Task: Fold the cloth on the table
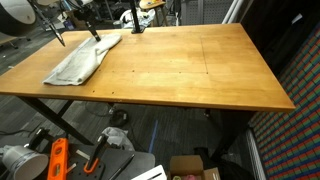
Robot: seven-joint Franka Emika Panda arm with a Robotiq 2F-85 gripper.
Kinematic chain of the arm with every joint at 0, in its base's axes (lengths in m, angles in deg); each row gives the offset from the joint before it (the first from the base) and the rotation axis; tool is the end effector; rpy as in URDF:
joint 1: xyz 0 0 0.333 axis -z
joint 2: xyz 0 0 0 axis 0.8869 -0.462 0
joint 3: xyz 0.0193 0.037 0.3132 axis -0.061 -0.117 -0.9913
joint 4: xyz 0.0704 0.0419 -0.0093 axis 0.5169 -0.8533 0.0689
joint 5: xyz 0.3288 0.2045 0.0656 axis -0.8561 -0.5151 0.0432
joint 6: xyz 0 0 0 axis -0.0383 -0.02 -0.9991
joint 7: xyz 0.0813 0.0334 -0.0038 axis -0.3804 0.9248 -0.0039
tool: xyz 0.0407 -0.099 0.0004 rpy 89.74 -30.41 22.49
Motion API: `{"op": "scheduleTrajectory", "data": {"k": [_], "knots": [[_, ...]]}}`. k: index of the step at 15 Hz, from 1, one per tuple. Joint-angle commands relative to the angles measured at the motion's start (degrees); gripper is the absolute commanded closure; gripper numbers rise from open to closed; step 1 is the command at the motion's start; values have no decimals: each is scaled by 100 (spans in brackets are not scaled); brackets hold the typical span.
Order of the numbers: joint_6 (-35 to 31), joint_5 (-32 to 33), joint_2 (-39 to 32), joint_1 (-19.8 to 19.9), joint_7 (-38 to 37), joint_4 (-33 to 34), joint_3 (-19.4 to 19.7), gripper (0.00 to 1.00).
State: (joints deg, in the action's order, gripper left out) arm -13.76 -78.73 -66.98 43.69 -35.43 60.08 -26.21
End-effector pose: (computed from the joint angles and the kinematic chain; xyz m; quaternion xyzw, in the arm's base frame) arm 0.7667 0.2181 0.2370 0.8995 -0.4213 0.0379 0.1097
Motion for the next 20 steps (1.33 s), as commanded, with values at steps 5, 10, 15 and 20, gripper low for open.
{"op": "scheduleTrajectory", "data": {"k": [5,10,15,20], "knots": [[59,-128,222,-11,-217,9,-78,89],[-154,-352,316,-97,-716,22,-238,90],[-343,-183,275,-287,-841,19,-130,64],[-273,283,167,-462,-876,102,208,29]]}}
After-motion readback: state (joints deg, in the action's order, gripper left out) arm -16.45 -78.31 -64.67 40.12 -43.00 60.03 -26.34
